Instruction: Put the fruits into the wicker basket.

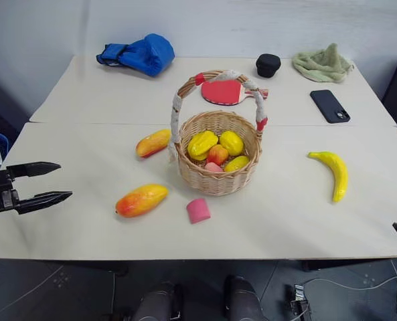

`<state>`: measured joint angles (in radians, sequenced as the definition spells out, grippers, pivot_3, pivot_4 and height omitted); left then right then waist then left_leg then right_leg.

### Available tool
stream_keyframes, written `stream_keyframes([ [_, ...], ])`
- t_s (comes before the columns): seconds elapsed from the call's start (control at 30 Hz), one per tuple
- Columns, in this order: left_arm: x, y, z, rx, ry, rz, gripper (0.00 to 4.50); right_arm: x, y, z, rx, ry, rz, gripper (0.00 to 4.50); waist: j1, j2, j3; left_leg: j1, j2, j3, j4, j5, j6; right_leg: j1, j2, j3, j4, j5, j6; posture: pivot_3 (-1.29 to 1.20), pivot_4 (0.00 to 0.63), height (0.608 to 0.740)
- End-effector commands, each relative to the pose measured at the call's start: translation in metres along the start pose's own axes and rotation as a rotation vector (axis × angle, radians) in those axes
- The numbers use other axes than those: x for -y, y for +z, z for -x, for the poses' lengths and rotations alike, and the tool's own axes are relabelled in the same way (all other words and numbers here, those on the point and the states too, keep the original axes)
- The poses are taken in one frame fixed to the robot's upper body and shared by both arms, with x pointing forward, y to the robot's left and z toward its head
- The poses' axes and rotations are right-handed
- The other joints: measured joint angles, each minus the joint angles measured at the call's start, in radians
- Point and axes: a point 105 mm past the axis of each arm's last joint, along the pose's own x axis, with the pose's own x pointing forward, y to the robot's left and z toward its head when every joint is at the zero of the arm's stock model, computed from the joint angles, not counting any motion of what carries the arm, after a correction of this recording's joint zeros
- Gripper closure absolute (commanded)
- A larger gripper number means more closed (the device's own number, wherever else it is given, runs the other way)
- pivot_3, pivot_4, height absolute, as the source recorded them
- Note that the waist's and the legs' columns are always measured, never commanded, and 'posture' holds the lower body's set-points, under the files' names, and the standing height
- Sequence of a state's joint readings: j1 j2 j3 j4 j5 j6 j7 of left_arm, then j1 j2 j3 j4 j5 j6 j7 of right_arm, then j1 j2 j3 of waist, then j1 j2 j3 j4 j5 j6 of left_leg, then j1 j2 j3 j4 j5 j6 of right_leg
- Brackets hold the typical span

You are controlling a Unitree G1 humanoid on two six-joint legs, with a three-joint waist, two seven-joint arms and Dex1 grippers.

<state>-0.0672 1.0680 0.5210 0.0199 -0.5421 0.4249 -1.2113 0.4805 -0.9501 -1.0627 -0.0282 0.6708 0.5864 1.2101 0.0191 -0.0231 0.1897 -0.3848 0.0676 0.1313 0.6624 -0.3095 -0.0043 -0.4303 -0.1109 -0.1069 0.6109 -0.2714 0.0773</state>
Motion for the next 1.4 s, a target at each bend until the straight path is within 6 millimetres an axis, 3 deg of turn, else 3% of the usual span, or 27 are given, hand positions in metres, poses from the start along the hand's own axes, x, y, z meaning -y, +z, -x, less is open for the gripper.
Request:
stream_keyframes([
  [0.03,-0.001,-0.002,0.003,-0.019,0.004,-0.025,0.04,0.002,0.000,0.003,0.011,-0.006,0.010,0.00,-0.003,0.000,0.000,0.000,0.000,0.001,0.000,0.000,0.000,0.000,0.000,0.000,0.000,0.000,0.000,0.00,0.150,0.740],
  [0.53,-0.004,-0.008,0.003,-0.033,0.020,-0.022,0.04,0.005,-0.003,0.002,0.001,-0.013,0.023,0.00,-0.021,0.000,0.000,0.001,0.000,0.004,0.000,0.000,0.000,0.000,0.000,0.001,0.001,0.000,0.000,0.00,0.150,0.740],
  [0.83,-0.001,-0.002,-0.012,-0.001,-0.005,-0.031,0.04,0.006,0.005,-0.002,0.001,-0.020,0.087,0.00,-0.021,0.000,0.000,0.003,0.000,0.005,0.000,0.000,0.000,0.000,-0.001,0.003,0.004,0.000,0.000,0.00,0.150,0.740],
  [1.0,0.020,0.024,-0.034,0.043,-0.160,-0.078,0.04,-0.037,0.036,-0.035,0.047,0.183,0.168,0.00,-0.024,0.000,0.000,0.005,0.001,0.007,0.002,0.001,-0.001,0.001,-0.001,0.004,0.007,0.000,0.000,0.00,0.150,0.740],
  [1.17,0.061,0.048,-0.051,0.021,-0.434,-0.163,0.04,-0.125,0.048,-0.098,0.058,0.562,0.277,0.00,-0.032,0.000,0.000,0.012,0.001,0.006,0.001,0.000,-0.004,0.003,0.000,0.009,0.009,0.000,0.000,0.00,0.150,0.740],
  [1.4,0.080,0.062,-0.057,-0.007,-0.572,-0.247,0.04,-0.215,0.051,-0.181,0.143,0.811,0.452,0.00,-0.046,0.000,0.001,0.011,0.001,0.008,0.001,0.002,-0.003,0.000,0.002,0.011,0.011,0.000,-0.001,0.00,0.150,0.740],
])
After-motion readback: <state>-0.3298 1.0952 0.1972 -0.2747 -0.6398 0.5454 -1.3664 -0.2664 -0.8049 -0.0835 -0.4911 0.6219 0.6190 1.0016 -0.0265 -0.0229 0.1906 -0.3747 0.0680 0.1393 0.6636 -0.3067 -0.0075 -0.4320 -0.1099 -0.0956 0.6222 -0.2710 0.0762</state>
